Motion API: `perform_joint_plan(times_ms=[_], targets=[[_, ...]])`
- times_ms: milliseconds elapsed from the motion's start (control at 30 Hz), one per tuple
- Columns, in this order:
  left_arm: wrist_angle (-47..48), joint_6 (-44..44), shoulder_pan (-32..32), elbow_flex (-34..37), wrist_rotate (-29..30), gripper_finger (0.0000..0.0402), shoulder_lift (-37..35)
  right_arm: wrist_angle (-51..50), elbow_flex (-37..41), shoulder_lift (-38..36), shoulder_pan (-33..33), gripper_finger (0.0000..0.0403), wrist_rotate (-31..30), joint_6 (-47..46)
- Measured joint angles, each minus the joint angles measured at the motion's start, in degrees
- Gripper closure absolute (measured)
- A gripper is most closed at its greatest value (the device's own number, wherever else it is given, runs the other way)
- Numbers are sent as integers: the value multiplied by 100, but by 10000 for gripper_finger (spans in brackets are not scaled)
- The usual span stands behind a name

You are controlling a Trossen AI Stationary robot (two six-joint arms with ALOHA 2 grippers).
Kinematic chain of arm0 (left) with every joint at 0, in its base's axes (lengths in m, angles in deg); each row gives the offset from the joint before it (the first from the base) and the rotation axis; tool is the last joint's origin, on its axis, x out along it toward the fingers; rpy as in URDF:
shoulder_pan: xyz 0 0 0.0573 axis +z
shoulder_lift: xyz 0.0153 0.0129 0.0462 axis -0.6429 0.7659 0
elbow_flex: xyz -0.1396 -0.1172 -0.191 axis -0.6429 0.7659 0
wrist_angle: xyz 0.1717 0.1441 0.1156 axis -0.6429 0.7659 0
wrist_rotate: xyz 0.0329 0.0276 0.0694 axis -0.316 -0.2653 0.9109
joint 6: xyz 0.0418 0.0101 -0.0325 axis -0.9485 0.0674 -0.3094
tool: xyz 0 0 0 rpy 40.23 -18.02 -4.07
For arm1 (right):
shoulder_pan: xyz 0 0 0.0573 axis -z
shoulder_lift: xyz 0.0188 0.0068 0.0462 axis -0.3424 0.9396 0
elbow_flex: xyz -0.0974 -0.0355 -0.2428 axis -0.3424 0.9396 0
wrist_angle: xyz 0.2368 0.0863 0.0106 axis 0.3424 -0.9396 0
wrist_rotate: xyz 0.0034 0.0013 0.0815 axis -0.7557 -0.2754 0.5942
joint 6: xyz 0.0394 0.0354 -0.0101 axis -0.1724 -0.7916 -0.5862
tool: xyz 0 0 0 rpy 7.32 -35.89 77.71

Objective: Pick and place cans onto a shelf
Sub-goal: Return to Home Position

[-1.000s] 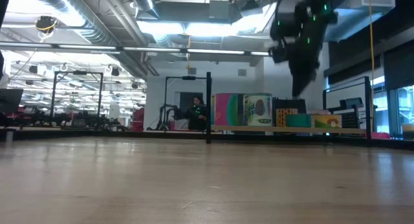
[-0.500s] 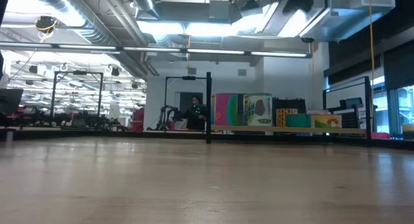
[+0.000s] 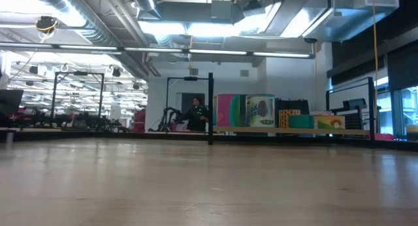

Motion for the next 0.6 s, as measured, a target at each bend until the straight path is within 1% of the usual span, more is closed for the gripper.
perform_joint_plan(times_ms=[67, 267, 333, 400, 467, 600], targets=[[77, 115, -209, 0, 305, 401, -233, -217, -113, -142, -106, 399, -78, -45], [801, 627, -845, 0, 780, 401, -896, -686, -154, -694, -247, 399, -76, -717], [879, 808, -1048, 20, 931, 401, -1118, -766, -89, -937, -245, 399, -81, -750], [864, 727, -1229, 130, 851, 401, -1399, -728, -19, -1179, -245, 399, -91, -865], [858, 690, -1376, 239, 817, 401, -1665, -672, 51, -1375, -245, 399, -240, -1002], [868, 682, -1463, 676, 850, 401, -2215, -593, 355, -1726, -243, 399, -480, -1332]])
